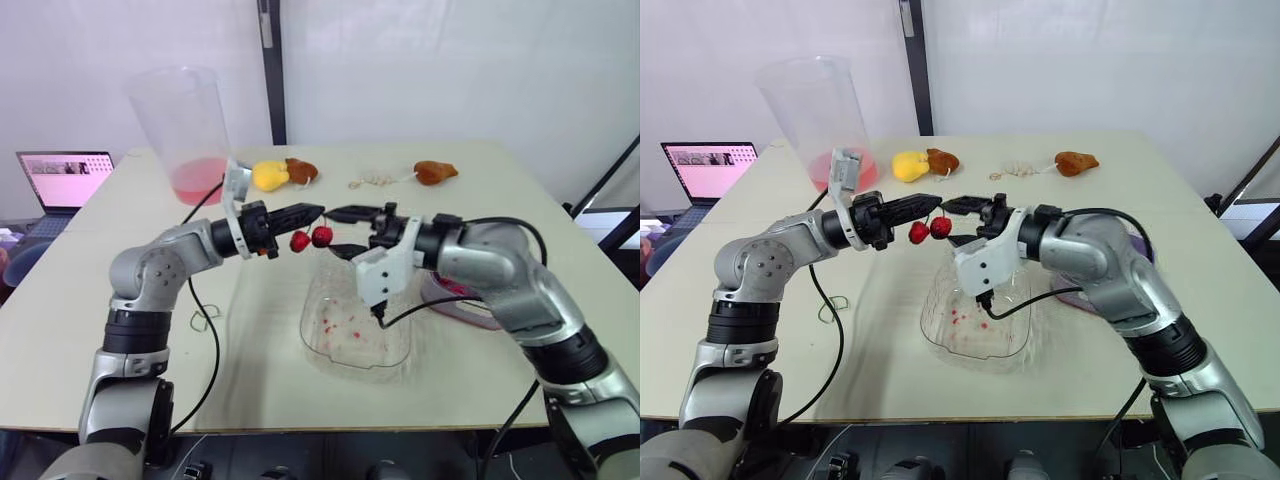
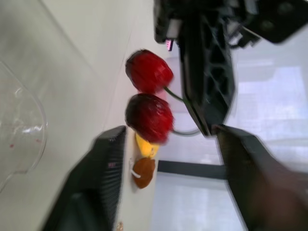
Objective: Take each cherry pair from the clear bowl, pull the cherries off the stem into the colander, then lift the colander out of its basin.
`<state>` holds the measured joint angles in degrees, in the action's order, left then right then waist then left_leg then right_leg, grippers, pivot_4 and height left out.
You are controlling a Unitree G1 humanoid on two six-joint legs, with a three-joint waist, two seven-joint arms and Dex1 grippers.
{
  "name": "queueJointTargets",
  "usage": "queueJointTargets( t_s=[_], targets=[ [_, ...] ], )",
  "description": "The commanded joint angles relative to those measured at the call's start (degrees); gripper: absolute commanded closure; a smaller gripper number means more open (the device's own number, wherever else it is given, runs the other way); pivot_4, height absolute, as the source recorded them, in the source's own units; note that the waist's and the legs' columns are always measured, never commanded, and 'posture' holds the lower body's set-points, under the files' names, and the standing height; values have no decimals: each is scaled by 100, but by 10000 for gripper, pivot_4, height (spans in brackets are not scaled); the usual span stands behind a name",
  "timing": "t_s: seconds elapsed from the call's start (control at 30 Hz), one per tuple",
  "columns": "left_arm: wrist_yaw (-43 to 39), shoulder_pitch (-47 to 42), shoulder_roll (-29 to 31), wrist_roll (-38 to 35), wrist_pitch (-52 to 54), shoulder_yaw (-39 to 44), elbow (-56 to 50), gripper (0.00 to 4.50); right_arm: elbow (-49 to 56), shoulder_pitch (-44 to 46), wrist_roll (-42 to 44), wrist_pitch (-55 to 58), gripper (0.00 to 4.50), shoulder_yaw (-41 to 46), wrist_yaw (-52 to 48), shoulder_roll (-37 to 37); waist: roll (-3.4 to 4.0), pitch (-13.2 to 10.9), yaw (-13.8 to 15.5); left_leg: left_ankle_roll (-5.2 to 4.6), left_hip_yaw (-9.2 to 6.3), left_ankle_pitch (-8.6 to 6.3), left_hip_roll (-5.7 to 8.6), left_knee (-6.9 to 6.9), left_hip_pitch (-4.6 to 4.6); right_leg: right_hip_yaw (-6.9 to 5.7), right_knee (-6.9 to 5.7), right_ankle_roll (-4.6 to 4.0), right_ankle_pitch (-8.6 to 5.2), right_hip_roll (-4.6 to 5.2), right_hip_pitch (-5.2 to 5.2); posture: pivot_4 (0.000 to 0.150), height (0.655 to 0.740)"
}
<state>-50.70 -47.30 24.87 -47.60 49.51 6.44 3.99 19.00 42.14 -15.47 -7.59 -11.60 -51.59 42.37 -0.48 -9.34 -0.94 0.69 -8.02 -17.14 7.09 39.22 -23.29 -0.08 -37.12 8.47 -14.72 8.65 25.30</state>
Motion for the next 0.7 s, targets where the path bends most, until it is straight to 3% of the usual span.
queueJointTargets(
  t_s=[0.03,0.17,0.3,0.47,0.7],
  targets=[
    [-59,-141,108,4,-126,156,-78,45000,1054,-397,1636,2026,1139,672,-464,-34,0,0,-5,0,0,0,0,0,0,0,0,0,0,0,-1,1500,7400],
    [-107,-76,106,-189,-32,243,-228,45000,1780,-594,3594,5372,1139,1771,206,-690,0,0,-18,0,-1,0,-3,2,0,1,-2,0,0,0,-2,1500,7400],
    [-115,-12,60,-677,351,410,-388,45000,1776,-277,5989,7688,1139,3066,723,-1479,3,2,-5,1,-3,0,-3,1,3,2,-3,-1,0,1,-2,1500,7400],
    [-297,39,152,-1239,886,392,-737,45000,1422,-81,6210,8270,1139,3051,1488,-1537,3,2,2,0,-5,0,-1,0,2,2,-6,-1,0,4,-3,1500,7400],
    [-206,23,134,-1423,1035,384,-858,45000,1157,-62,6894,8443,1139,2976,1989,-2005,4,2,-26,1,-1,0,-2,0,3,4,-8,-1,0,5,0,1500,7400]
  ],
)
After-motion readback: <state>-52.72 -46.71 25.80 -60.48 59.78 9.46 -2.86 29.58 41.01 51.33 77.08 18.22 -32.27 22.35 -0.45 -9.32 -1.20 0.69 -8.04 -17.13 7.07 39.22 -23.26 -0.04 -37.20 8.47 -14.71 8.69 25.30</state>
